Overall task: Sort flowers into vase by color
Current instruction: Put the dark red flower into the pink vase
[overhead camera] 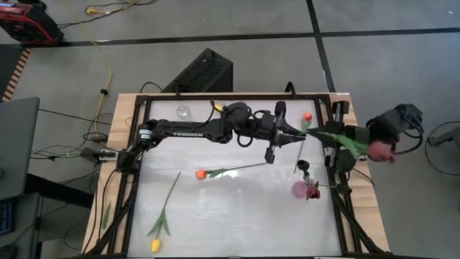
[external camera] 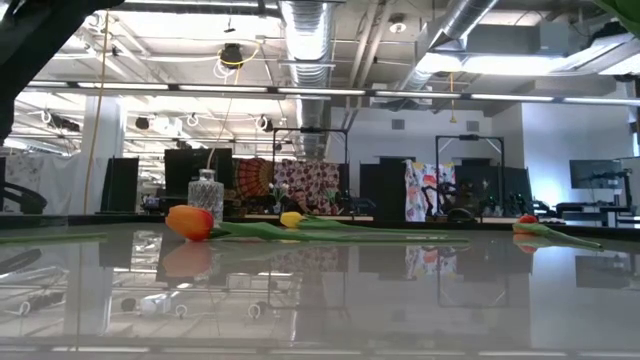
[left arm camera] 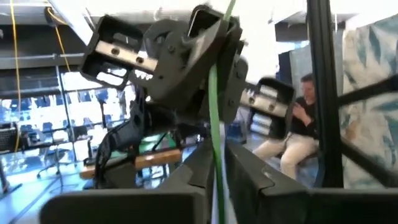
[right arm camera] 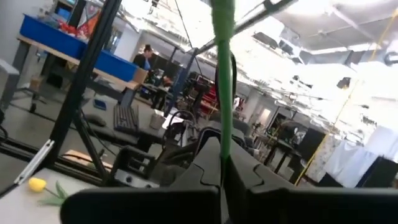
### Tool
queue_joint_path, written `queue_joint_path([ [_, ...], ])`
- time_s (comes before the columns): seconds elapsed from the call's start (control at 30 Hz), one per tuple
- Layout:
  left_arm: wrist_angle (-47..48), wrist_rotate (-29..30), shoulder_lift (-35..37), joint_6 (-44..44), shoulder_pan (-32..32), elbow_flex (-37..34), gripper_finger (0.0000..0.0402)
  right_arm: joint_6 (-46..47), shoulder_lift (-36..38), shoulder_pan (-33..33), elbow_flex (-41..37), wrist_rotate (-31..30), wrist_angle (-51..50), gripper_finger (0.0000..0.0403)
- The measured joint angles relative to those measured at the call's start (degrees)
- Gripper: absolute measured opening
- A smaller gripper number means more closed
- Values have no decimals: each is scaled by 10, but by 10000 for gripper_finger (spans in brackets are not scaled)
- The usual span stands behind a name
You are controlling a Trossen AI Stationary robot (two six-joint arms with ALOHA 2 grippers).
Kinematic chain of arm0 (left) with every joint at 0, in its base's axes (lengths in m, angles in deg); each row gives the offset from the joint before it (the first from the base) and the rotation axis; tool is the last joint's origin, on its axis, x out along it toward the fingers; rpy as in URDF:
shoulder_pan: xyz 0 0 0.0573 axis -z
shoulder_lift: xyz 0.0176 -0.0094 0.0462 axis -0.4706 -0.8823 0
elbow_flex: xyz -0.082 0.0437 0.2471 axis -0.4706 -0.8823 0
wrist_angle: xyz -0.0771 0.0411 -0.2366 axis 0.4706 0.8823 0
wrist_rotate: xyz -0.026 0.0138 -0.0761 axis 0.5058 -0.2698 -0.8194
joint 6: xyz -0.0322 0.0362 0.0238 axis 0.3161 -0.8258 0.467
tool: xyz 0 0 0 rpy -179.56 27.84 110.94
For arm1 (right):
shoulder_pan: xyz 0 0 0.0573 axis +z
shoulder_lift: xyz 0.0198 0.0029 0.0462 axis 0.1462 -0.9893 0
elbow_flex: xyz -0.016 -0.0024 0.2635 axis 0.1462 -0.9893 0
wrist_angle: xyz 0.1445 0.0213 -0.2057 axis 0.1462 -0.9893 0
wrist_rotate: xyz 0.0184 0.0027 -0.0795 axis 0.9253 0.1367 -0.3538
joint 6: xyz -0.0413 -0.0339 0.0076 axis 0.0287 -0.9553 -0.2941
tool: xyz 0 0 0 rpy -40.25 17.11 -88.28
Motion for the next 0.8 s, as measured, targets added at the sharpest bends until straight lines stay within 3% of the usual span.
queue_joint_path([
  [0.13,88,1,15,-49,-7,0,80,59,11,15,23,-68,-62,23],
  [0.23,202,10,47,-90,-15,0,128,124,25,38,57,-128,-164,23],
  [0.4,412,60,102,-120,-21,0,190,260,39,80,100,-167,-329,23],
  [0.63,649,192,159,-160,-6,-4,206,521,54,119,86,-169,-561,23],
  [0.8,646,237,199,-144,10,-95,206,670,46,151,55,-171,-653,23],
])
